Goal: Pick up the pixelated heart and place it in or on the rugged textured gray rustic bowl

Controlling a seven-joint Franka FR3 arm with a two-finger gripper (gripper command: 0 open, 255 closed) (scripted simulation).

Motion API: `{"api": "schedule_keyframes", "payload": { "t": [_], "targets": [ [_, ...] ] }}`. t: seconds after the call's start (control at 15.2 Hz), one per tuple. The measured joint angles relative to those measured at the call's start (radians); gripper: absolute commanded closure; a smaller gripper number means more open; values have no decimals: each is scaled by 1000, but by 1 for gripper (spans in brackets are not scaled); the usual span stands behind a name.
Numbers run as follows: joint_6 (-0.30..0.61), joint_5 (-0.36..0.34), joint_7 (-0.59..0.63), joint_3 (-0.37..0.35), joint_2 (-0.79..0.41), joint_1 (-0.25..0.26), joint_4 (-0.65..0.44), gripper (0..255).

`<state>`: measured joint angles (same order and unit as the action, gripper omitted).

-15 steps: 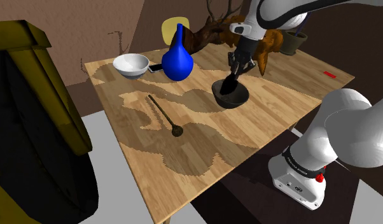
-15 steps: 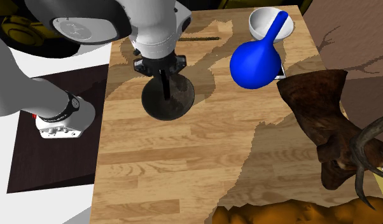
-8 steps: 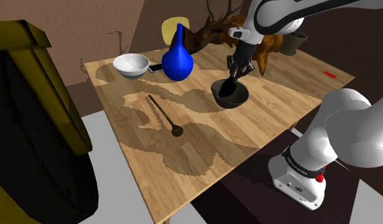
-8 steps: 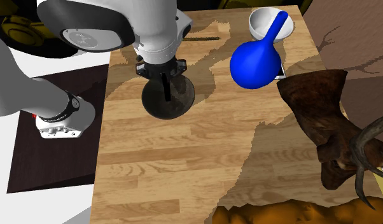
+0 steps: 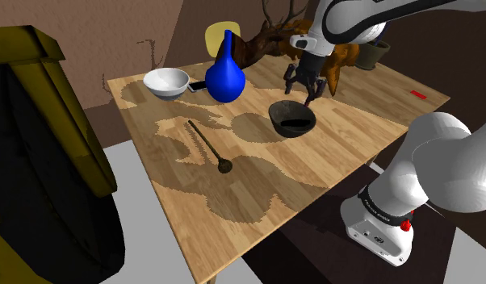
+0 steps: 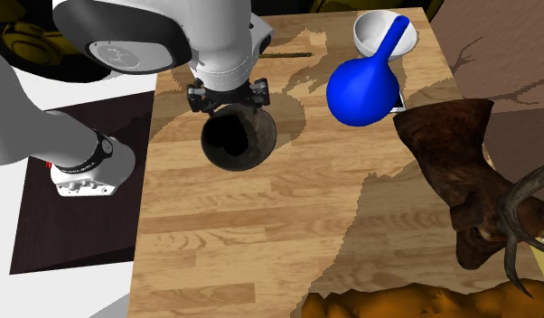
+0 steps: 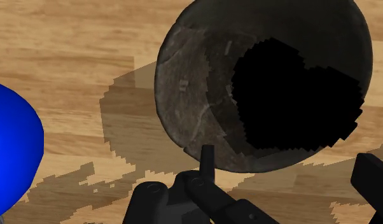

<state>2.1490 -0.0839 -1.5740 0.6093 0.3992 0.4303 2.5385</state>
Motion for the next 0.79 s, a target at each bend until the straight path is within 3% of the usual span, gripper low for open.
{"api": "schedule_keyframes", "payload": {
  "t": [0.4,0.79],
  "targets": [
    [-121,-15,13,-20,50,-15,-76,0],
    [-141,-15,17,-25,56,-15,-90,0]
  ]
}}
